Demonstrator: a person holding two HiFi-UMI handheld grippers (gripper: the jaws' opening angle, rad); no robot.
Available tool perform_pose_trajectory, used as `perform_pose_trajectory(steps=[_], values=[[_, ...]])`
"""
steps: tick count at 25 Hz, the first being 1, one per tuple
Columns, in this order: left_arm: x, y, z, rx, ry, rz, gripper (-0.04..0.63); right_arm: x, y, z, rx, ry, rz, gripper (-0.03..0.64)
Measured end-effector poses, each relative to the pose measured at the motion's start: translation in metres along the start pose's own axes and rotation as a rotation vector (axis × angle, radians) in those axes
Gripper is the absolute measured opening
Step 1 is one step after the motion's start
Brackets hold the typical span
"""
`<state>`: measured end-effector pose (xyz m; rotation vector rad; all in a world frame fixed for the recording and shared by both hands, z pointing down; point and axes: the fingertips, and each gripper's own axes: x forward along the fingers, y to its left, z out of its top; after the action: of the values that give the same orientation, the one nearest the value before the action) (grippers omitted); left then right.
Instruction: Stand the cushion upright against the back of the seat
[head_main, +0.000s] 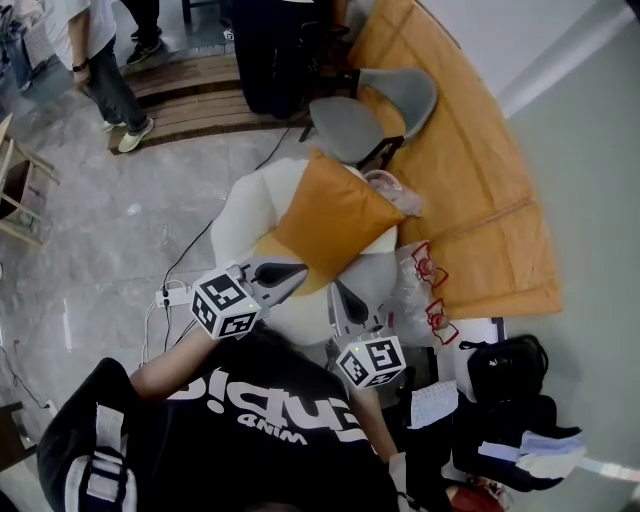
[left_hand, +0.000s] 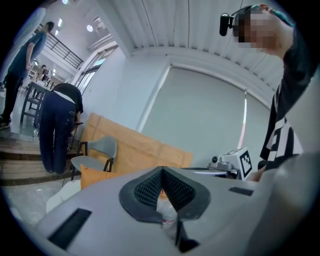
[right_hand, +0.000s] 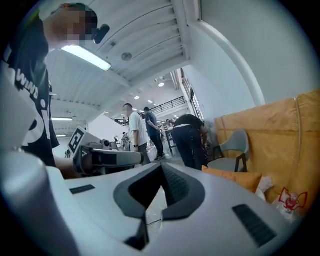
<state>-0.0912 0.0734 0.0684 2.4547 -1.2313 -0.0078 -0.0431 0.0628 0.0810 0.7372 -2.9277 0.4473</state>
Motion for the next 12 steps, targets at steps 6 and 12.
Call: perform_pose_trajectory(steps=[6,12], values=[[0.004,0.003,0.005,0.005,-0.001,-0.011,0.008,0.005,-0.004,0.004,0.001,0.005,0.004,0.021],[0.01,0.005,0.009,0.014,0.007,-0.031,0.008,0.008,-0.01,0.006,0.005,0.004,-0.006,0.021]])
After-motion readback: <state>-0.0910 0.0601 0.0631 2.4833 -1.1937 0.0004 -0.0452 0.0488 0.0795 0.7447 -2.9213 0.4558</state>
